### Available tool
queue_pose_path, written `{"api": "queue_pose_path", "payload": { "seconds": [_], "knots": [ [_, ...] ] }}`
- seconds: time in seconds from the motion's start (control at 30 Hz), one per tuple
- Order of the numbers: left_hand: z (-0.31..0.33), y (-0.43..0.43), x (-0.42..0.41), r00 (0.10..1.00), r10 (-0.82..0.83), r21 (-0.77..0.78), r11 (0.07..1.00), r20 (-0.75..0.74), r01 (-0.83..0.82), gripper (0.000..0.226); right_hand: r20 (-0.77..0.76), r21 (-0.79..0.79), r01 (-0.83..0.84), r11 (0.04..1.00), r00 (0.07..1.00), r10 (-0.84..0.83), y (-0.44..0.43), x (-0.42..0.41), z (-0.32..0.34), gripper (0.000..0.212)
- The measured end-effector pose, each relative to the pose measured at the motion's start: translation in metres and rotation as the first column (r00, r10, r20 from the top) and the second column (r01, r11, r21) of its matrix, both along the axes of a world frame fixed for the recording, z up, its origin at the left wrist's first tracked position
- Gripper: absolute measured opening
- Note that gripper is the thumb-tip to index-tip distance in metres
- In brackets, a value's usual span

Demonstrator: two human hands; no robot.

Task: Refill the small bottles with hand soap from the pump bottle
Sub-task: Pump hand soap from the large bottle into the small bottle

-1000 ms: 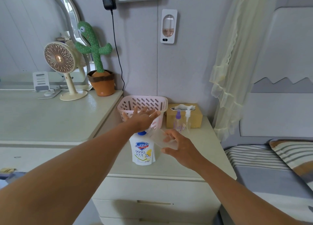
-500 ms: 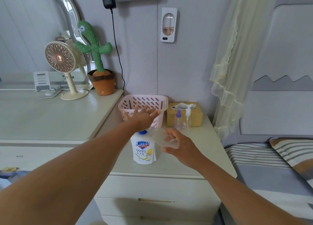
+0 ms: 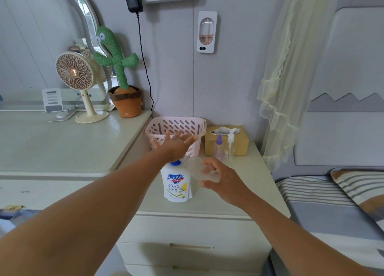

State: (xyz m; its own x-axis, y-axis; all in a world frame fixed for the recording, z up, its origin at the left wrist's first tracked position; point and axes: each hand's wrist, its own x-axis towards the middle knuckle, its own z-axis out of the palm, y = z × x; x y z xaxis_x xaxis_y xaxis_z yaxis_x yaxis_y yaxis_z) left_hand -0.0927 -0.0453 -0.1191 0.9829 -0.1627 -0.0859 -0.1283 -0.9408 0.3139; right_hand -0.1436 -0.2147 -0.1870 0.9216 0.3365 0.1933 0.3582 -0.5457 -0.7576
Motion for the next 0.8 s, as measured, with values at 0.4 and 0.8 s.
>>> {"api": "queue_pose_path", "payload": {
  "seconds": [0.4, 0.8],
  "knots": [
    [-0.001, 0.005, 0.010, 0.999, 0.036, 0.006, 0.999, 0.001, -0.036, 0.060, 0.004, 0.005, 0.015, 1.000, 1.000, -0.015, 0.001, 0.000, 0.004, 0.043],
    [-0.002, 0.009, 0.019, 0.996, 0.089, 0.062, 0.994, 0.012, -0.090, 0.065, 0.010, 0.018, 0.014, 1.000, 1.000, -0.014, -0.002, 0.000, 0.010, 0.044]
  ]
}}
